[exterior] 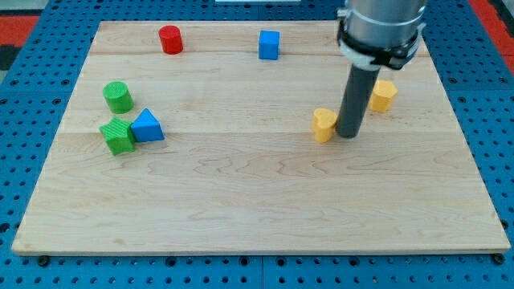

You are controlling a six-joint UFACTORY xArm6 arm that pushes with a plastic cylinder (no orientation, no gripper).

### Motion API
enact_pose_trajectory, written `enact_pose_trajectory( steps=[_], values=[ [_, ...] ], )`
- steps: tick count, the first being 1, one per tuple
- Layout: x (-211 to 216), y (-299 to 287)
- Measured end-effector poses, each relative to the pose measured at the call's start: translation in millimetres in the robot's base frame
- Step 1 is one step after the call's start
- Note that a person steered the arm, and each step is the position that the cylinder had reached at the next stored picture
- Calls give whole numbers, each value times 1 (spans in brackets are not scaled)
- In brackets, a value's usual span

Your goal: Place yellow heart at the centre of the board

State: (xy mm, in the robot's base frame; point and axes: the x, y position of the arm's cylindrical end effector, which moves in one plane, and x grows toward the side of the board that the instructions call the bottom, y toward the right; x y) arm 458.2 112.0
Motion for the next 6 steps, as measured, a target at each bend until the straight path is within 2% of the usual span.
enact_pose_trajectory(
  steps=[2,4,5,6],
  values=[
    [-66,26],
    [3,-6],
    [-14,-5],
    [-21,-29]
  ],
)
